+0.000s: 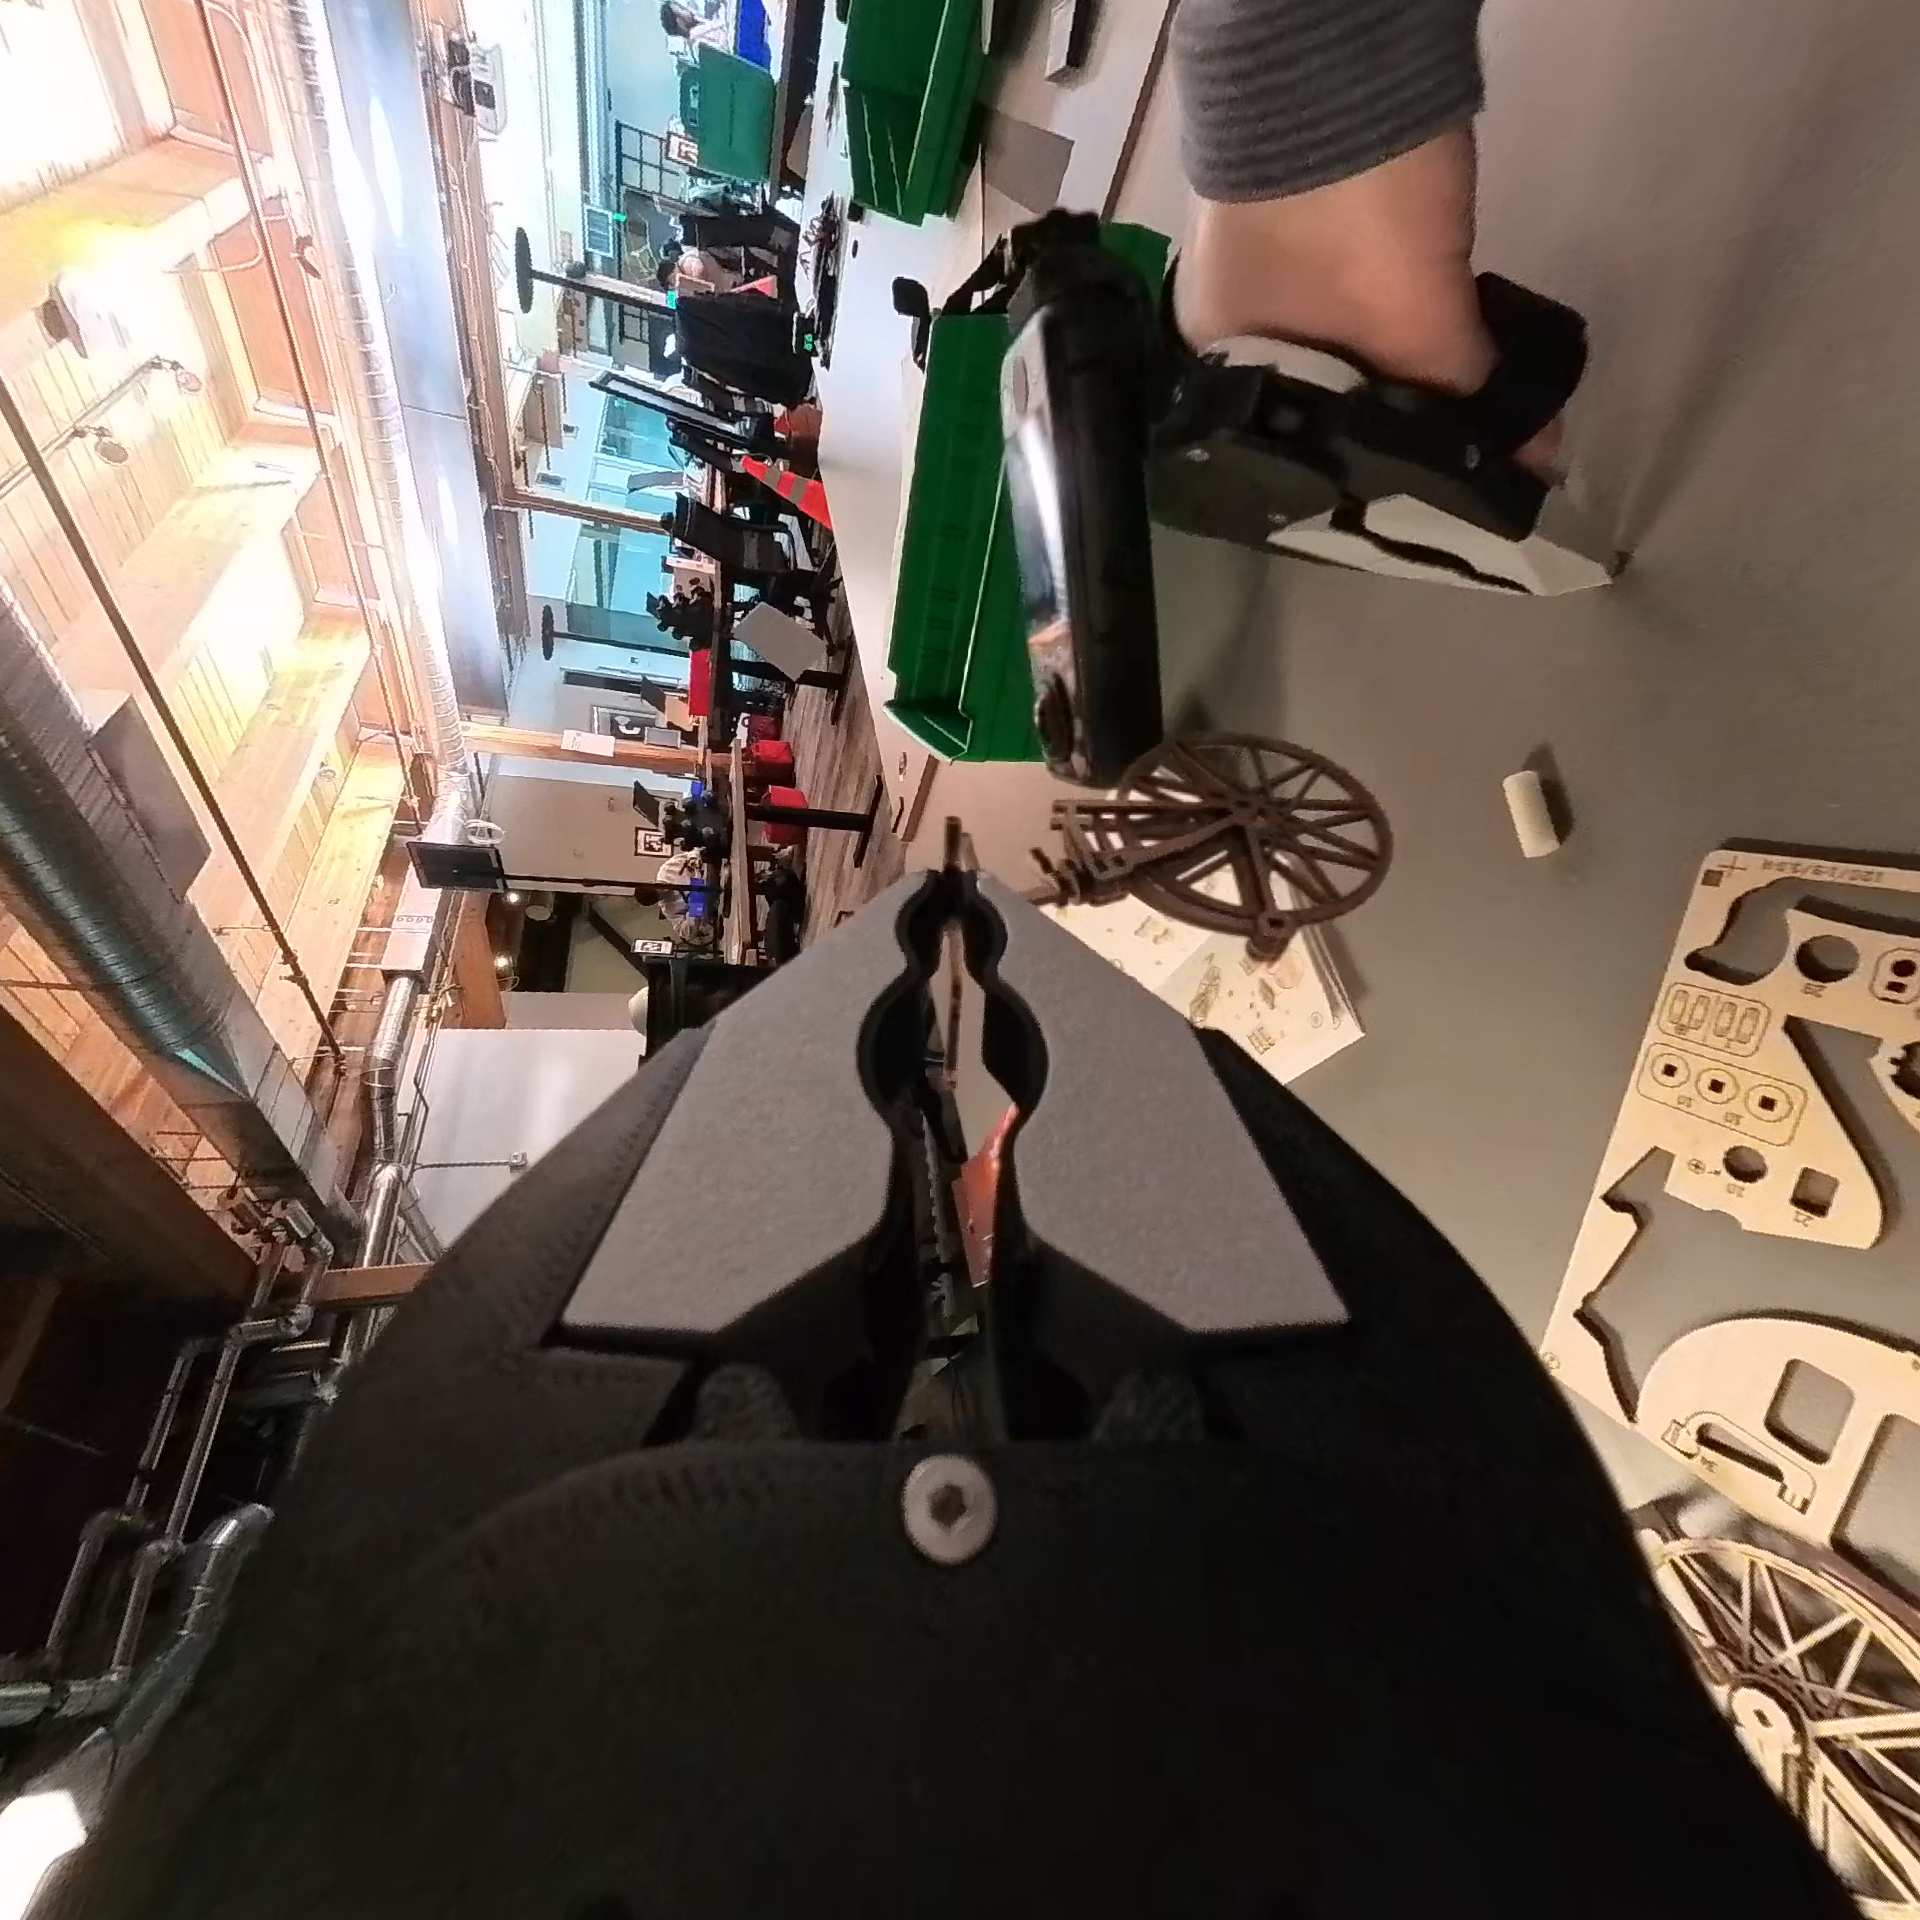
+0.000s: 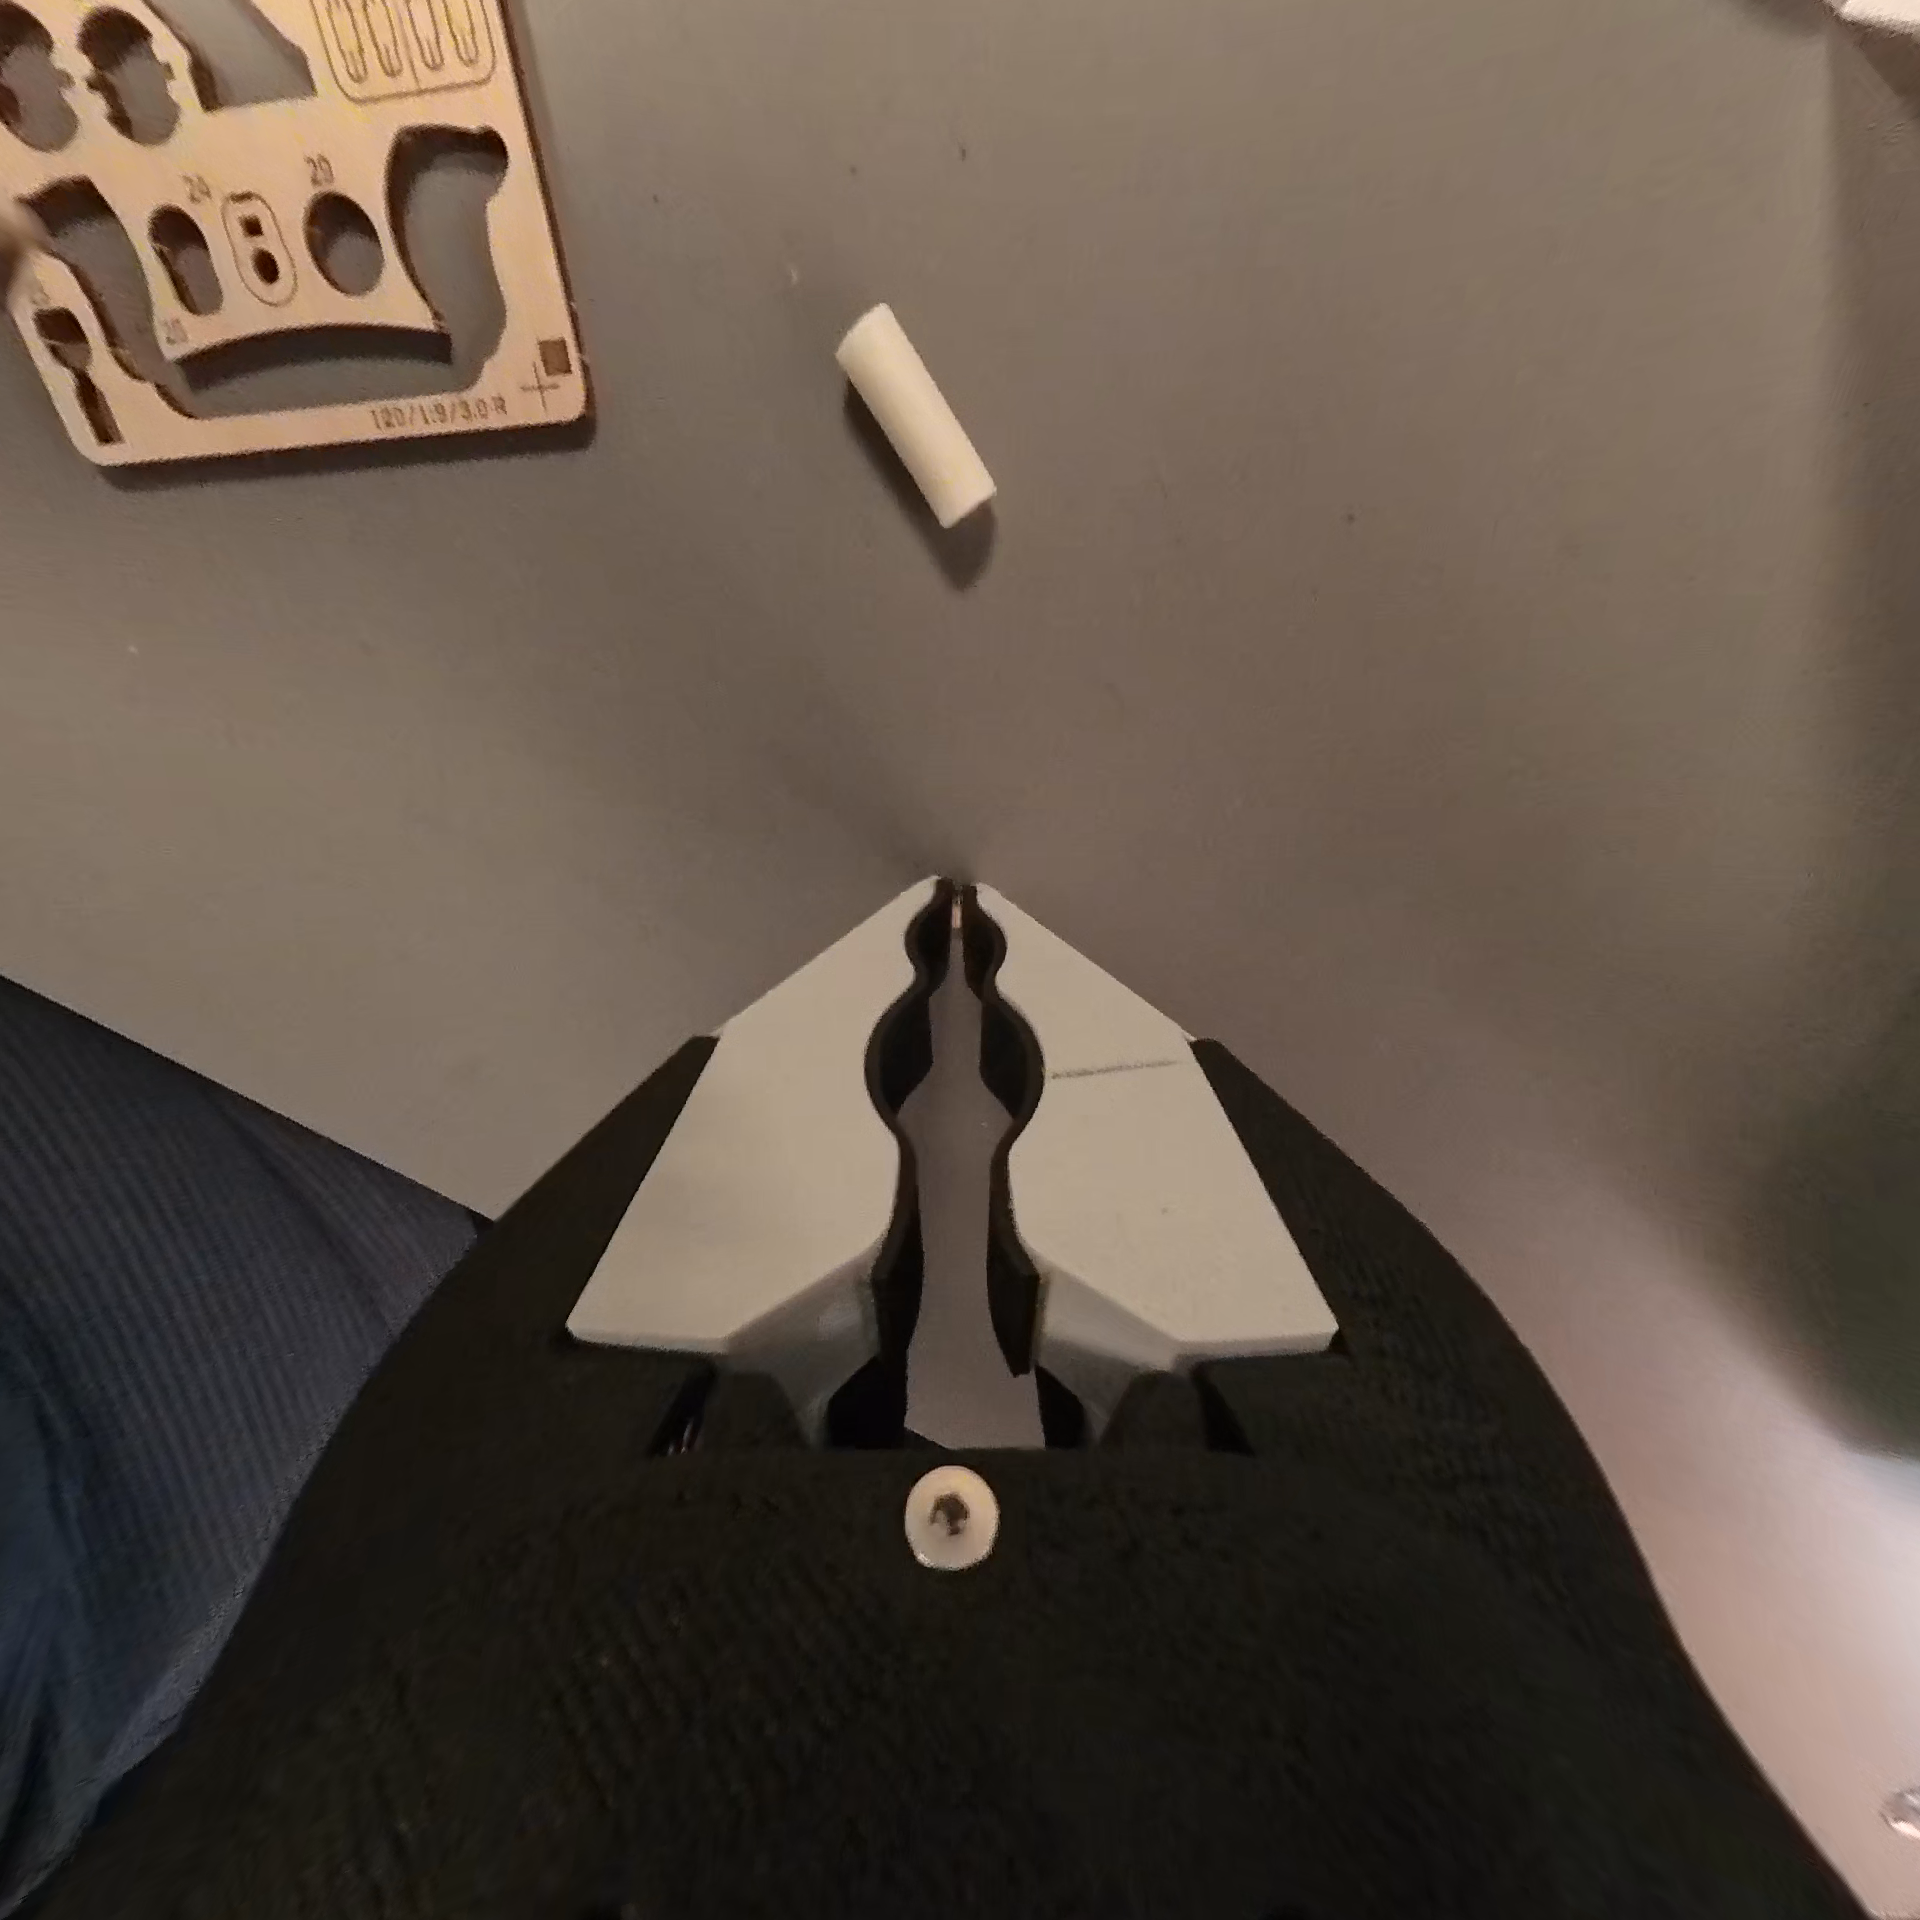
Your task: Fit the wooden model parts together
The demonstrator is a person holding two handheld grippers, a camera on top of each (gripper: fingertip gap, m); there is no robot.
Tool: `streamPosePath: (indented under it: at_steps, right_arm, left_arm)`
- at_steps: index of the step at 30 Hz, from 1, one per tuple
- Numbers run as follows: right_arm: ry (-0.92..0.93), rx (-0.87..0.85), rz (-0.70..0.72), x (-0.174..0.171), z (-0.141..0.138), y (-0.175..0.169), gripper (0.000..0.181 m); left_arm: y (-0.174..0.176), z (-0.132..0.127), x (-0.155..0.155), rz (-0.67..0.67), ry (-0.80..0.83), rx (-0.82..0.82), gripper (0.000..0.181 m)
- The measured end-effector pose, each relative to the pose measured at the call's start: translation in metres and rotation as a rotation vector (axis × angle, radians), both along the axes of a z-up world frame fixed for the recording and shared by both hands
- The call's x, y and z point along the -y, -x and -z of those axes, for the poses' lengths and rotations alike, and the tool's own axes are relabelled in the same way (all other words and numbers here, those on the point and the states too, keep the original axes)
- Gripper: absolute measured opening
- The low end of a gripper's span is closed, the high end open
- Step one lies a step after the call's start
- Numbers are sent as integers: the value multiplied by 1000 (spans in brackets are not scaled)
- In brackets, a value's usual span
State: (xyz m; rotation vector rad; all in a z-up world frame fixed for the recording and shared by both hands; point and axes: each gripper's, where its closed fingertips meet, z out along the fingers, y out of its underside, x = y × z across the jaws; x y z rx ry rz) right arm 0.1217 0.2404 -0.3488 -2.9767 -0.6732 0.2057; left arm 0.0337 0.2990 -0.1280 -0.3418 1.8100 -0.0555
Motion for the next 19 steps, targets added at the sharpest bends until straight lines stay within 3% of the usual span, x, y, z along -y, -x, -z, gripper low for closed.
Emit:
streamPosePath:
  at_steps: [4, 7, 10, 15, 19]
  right_arm:
    - [-31, -26, -31, -2, -2, 0, 0]
    - [-206, -136, -6, -23, -33, 1, 0]
    - [-474, -300, 14, -49, -95, 7, 0]
    - [-989, -582, -153, -64, -225, 42, 0]
    - [-1143, -828, -310, -54, -284, 79, 0]
  left_arm:
    - [0, 0, 1, 5, 2, -3, 1]
    - [1, -2, -1, 9, 7, 17, 1]
    - [-1, -8, -1, 32, 25, 60, 2]
    - [-2, -21, -2, 50, -2, 152, 1]
    - [1, -31, 3, 70, 4, 195, 2]
